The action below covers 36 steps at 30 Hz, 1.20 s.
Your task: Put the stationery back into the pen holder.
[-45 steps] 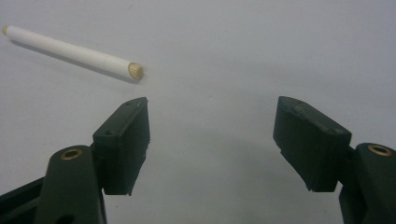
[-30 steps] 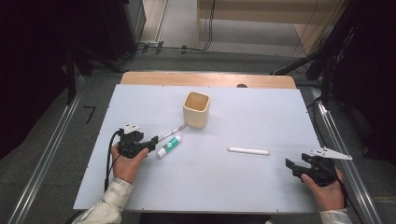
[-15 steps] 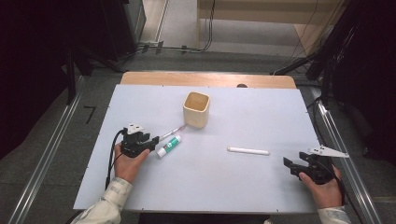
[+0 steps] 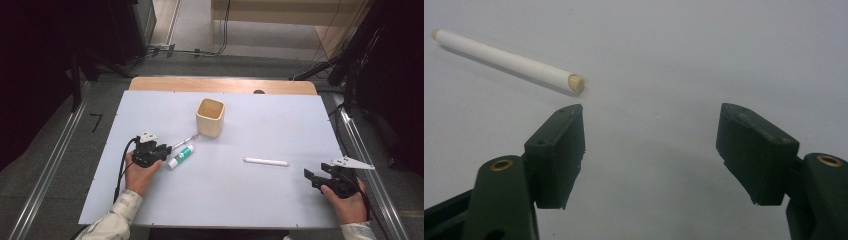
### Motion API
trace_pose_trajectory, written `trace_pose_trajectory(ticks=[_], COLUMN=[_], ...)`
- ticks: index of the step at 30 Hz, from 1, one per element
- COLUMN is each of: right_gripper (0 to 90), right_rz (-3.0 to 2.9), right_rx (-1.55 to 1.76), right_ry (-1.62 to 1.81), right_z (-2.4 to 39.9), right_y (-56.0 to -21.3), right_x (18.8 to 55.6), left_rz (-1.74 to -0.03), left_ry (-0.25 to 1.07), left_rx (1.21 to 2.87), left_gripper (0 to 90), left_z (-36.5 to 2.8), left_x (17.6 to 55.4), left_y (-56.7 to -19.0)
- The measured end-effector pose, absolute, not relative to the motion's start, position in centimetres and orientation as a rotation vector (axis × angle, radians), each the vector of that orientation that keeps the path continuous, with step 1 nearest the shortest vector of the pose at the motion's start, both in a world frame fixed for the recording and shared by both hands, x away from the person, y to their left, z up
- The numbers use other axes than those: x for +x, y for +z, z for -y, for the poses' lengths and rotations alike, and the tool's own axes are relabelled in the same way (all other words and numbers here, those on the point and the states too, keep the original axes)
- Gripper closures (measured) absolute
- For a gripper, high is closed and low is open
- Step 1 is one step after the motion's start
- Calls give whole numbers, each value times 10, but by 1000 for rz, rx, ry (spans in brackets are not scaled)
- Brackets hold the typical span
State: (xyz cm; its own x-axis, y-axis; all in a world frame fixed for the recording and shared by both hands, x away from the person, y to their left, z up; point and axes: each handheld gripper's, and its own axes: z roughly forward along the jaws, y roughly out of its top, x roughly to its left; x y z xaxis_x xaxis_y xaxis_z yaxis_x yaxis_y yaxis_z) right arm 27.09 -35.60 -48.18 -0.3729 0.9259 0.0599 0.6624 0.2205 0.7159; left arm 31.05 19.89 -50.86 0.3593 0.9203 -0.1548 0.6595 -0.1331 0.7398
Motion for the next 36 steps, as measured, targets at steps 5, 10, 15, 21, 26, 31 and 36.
trace_pose_trajectory(ticks=[5, 10, 15, 21, 26, 31, 36], right_gripper=[264, 264, 264, 264, 264, 264, 264], right_rz=[-2118, -2118, -2118, -2119, -2118, -2119, -2118], right_rx=[1476, 1473, 1475, 1476, 1475, 1478, 1478], right_ry=[943, 945, 945, 947, 949, 948, 948], right_z=[356, 356, 356, 356, 356, 356, 355], right_y=[-482, -482, -482, -482, -482, -482, -482], right_x=[271, 271, 271, 271, 271, 271, 271], left_rz=[-1357, -1320, -1300, -1286, -1281, -1280, -1279], left_ry=[451, 487, 499, 511, 505, 516, 523], left_rx=[1894, 1946, 1972, 2002, 2008, 2008, 2009], left_gripper=[741, 756, 771, 815, 817, 816, 816], left_z=[-199, -195, -194, -194, -194, -193, -192], left_x=[311, 309, 307, 304, 304, 303, 303], left_y=[-508, -507, -507, -505, -505, -505, -506])
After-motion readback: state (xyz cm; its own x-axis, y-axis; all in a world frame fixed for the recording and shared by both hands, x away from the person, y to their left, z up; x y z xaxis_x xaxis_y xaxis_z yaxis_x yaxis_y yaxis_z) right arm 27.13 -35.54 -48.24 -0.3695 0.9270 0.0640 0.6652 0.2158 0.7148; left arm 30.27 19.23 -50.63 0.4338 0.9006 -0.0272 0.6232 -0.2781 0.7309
